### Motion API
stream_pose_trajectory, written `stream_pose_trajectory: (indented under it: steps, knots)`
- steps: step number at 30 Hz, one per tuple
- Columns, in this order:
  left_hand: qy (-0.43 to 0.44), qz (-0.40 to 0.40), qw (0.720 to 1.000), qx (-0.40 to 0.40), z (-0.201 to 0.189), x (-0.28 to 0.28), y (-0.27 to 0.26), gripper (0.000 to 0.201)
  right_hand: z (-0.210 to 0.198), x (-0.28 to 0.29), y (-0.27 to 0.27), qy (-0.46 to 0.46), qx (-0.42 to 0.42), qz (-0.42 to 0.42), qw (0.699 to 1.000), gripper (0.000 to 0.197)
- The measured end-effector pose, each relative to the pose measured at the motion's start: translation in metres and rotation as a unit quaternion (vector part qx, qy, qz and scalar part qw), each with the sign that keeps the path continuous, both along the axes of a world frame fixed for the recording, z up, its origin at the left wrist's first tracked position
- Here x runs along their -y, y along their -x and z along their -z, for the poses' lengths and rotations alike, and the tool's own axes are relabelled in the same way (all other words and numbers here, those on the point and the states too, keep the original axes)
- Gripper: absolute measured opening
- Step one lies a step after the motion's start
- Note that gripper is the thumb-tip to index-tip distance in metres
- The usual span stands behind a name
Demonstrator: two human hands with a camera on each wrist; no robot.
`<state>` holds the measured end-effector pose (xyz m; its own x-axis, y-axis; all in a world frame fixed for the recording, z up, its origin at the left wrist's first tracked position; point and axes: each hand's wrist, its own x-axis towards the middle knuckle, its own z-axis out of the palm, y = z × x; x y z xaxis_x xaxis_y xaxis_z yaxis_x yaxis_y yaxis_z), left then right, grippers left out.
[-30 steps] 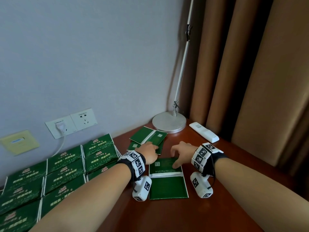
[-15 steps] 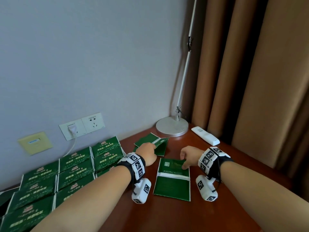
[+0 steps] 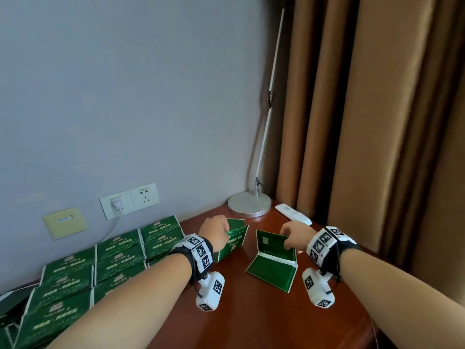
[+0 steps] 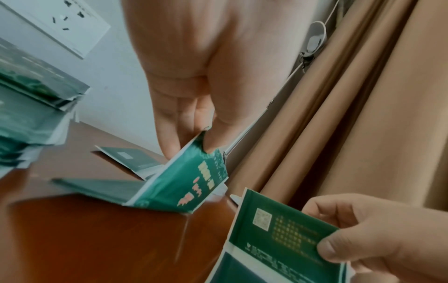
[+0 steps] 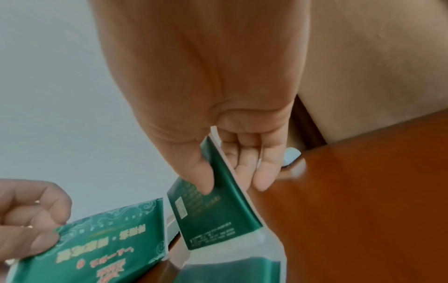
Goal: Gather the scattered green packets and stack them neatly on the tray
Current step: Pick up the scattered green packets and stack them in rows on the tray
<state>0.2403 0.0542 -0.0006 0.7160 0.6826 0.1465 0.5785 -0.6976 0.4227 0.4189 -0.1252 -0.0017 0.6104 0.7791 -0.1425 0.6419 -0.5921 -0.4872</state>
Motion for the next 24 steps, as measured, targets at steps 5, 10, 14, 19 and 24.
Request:
stream_pose_trajectory:
  steps: [5, 10, 14, 19, 24]
  knots:
    - [0.056, -0.008, 0.998, 0.014, -0.001, 0.022, 0.013, 0.024, -0.001, 0.025, 0.012, 0.003, 0.046, 0.013, 0.999, 0.021]
    - [0.122, -0.017, 0.992, 0.013, 0.004, 0.035, 0.024, 0.025, 0.003, 0.042, 0.023, 0.015, 0.056, 0.007, 0.998, 0.022]
    - [0.102, -0.025, 0.993, -0.046, 0.01, 0.036, 0.034, 0.022, 0.01, 0.05, 0.03, 0.025, 0.058, -0.003, 0.998, 0.022]
    - [0.027, -0.019, 0.99, -0.134, 0.018, 0.035, 0.045, 0.019, 0.02, 0.055, 0.034, 0.048, 0.026, -0.04, 0.998, 0.018]
    - [-0.008, 0.017, 0.988, -0.156, 0.032, 0.033, 0.042, 0.016, 0.03, 0.055, 0.035, 0.033, 0.036, -0.012, 0.999, 0.029]
